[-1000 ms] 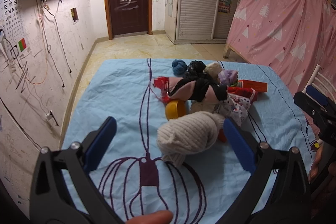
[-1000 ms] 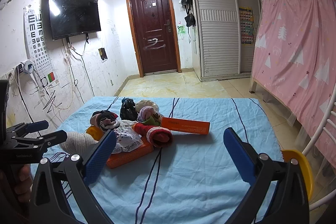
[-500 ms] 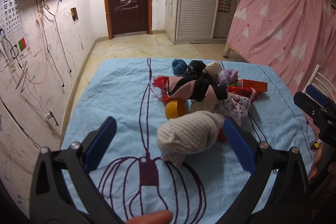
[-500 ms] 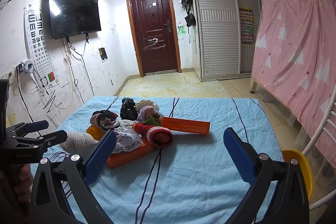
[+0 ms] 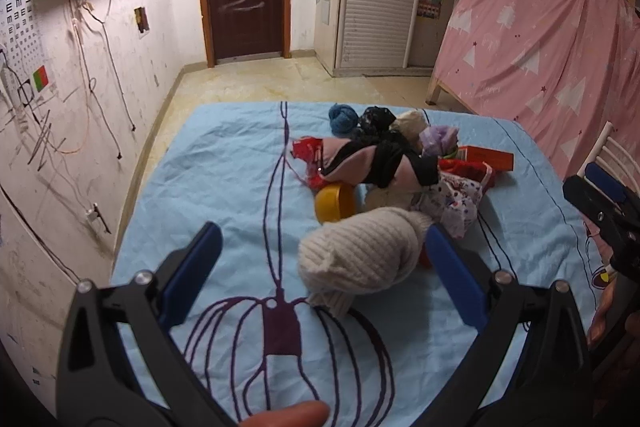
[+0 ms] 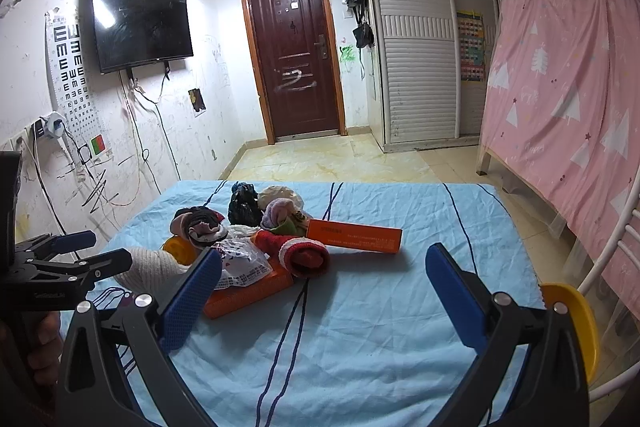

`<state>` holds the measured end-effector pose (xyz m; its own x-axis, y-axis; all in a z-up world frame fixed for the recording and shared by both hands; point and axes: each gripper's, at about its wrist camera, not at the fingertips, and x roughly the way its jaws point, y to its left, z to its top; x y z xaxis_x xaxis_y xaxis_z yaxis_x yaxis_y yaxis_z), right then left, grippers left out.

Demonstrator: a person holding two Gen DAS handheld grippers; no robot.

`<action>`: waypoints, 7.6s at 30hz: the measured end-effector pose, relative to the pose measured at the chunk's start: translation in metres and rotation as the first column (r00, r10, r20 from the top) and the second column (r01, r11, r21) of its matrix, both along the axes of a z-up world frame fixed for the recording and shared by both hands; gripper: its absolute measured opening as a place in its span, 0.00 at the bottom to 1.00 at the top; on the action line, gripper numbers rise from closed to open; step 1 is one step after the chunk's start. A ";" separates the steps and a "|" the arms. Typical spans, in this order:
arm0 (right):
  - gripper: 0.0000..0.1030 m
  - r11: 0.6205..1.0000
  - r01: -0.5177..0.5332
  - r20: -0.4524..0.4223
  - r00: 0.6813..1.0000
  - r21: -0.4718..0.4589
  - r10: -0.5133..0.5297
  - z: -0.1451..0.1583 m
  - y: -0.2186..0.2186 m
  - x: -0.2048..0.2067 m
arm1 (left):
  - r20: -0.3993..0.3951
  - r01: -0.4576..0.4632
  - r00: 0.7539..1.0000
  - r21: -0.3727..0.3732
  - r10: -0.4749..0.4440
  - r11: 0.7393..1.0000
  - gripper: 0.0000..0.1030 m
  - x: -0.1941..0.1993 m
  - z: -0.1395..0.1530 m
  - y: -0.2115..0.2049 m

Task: Collect trash
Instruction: 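Grasp the white knit glove with the left tool while the right tool grasps the silver snack bag, then carry both items to the yellow bin and open both tools to drop them, then grasp the black-pink cloth with the left tool while the right tool grasps the red-white sock, then carry both items to the yellow bin and open both tools to drop them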

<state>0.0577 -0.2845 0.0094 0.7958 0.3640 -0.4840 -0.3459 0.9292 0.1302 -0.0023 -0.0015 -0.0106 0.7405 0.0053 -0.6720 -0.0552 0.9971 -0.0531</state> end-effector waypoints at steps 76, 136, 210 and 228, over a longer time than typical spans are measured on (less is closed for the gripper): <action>0.21 0.963 0.203 0.072 0.973 0.179 -0.219 0.026 -0.244 0.000 | 0.019 0.632 0.775 0.001 -0.632 0.775 0.30 0.081 0.059 -0.301; 0.63 0.998 -0.034 -0.065 0.997 0.045 0.037 0.008 -0.057 0.064 | 0.013 0.200 0.979 -0.178 -0.201 0.963 0.71 0.112 0.075 -0.088; 0.16 0.975 -0.210 -0.153 0.964 0.067 0.218 -0.011 0.028 0.053 | -0.082 0.206 0.974 -0.050 -0.210 0.977 0.10 0.074 -0.002 -0.026; 0.16 0.982 -0.123 -0.053 0.990 0.143 0.132 0.010 -0.027 0.035 | 0.037 0.227 0.973 0.058 -0.230 0.972 0.06 0.057 0.048 -0.064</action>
